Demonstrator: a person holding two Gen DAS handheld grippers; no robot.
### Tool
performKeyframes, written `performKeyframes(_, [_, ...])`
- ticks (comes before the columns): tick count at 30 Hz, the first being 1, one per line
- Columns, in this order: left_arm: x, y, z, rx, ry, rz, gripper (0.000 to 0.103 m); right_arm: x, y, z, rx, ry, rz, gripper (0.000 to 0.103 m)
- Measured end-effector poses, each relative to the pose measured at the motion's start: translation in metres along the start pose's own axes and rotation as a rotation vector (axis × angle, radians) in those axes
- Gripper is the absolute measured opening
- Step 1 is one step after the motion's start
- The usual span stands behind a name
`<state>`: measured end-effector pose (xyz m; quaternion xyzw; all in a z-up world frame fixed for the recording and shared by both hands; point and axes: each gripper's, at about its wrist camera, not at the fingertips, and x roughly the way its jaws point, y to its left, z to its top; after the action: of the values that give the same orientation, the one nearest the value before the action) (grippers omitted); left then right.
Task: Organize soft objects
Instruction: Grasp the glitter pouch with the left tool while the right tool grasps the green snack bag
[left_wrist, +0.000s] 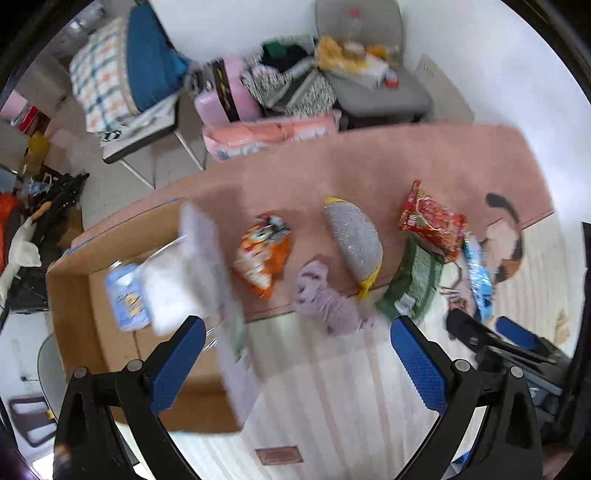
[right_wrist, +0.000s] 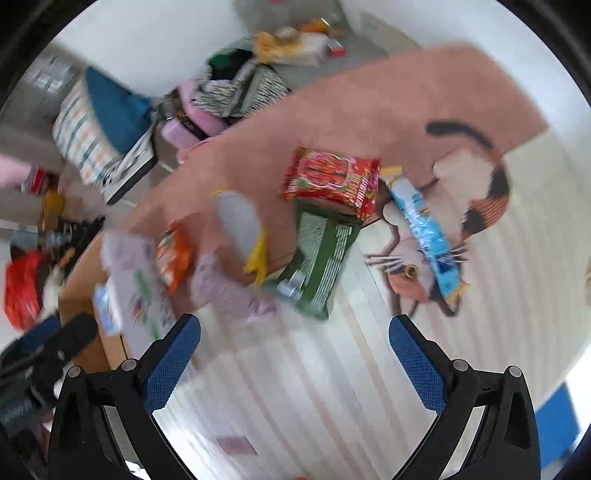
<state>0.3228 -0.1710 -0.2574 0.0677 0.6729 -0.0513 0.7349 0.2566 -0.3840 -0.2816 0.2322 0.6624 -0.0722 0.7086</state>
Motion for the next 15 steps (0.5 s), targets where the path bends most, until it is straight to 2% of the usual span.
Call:
performKeyframes(4, [0.049,-0.020,0.039,0.017,0.100,0.026,0.102,0.067,-0.006,0.027,0.053,0.101,-0.002,0.094])
performKeyframes(6, [0.074,-0.023,0.053,0.007,0.158,0.006,0.102,0.090,-0.010,0.032,0.061,0.137,-0.023,0.089])
performKeyframes(7, [0.086,-0.024,0.059,0.001,0.187,0.010,0.101,0.100,-0.012,0.033,0.064,0.158,-0.037,0.079])
performKeyframes(8, [0.098,-0.026,0.065,-0.006,0.209,0.000,0.101,0.109,-0.015,0.033,0.064,0.181,-0.057,0.058])
performKeyframes(9, [0.107,-0.027,0.069,-0.009,0.231,-0.006,0.101,0.114,-0.018,0.032,0.055,0.191,-0.074,0.047])
performKeyframes(11, [0.128,-0.032,0.077,-0.020,0.273,-0.028,0.101,0.113,-0.022,0.029,0.025,0.183,-0.077,0.040])
performKeyframes(15, [0.163,-0.038,0.084,-0.052,0.369,-0.091,0.101,0.106,-0.030,0.031,-0.052,0.180,-0.135,0.037])
